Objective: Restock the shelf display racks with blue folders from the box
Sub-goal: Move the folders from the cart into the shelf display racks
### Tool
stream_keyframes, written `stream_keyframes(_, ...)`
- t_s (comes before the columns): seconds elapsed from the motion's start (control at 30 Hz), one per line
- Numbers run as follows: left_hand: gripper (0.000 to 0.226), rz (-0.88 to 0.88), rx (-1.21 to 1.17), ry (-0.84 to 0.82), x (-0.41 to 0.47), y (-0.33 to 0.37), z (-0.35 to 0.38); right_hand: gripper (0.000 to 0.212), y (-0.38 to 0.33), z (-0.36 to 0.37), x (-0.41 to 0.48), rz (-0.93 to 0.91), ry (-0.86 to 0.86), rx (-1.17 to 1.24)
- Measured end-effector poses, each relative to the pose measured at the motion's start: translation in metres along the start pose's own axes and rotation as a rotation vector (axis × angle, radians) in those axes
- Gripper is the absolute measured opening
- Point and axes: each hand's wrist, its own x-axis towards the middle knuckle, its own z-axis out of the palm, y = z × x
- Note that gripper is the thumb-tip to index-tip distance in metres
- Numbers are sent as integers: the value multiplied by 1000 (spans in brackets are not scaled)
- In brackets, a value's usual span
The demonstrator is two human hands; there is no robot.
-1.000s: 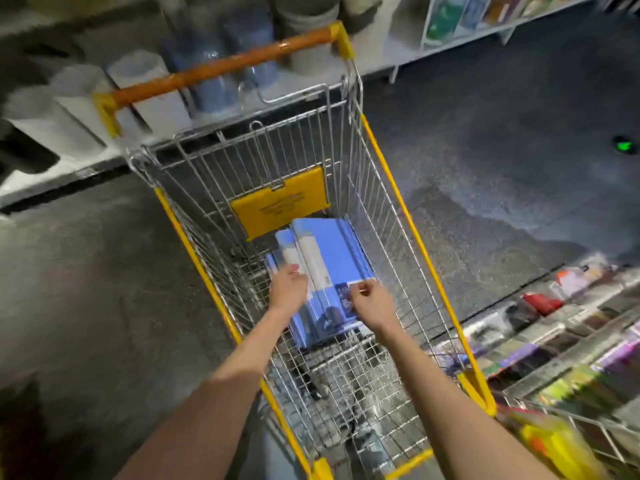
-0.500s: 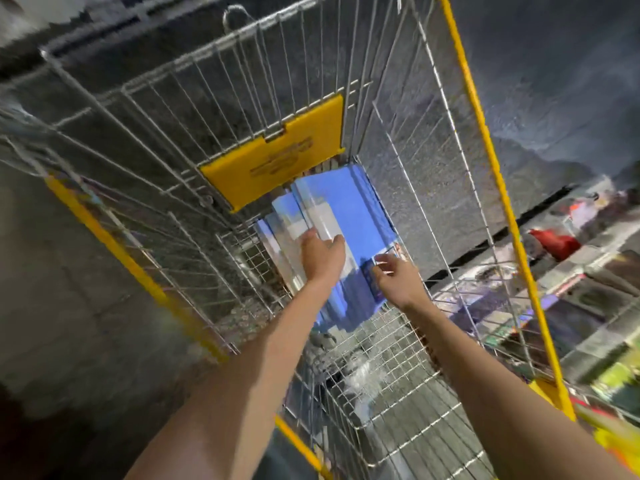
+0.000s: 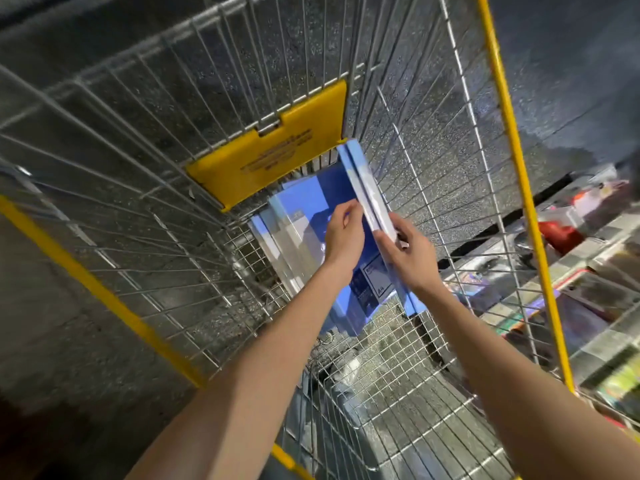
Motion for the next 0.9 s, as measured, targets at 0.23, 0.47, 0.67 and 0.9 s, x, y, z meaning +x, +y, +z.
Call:
stream_keyframes(0.23,72,-35,59,-119,0,-11,22,27,7,-24,11,-33,-17,87)
stream_keyframes(0.47,47,19,0,-155,8,-26,20,20,14,-39,16,3,-138,182)
stream_keyframes(0.67,31,42,-70,-298,-10,-31,23,29,13,-47,-2,-23,-265,307)
stream_keyframes(0.9,19,-16,-105,-358,-37,-46,13,31,11,-57,-29,144,-307,445)
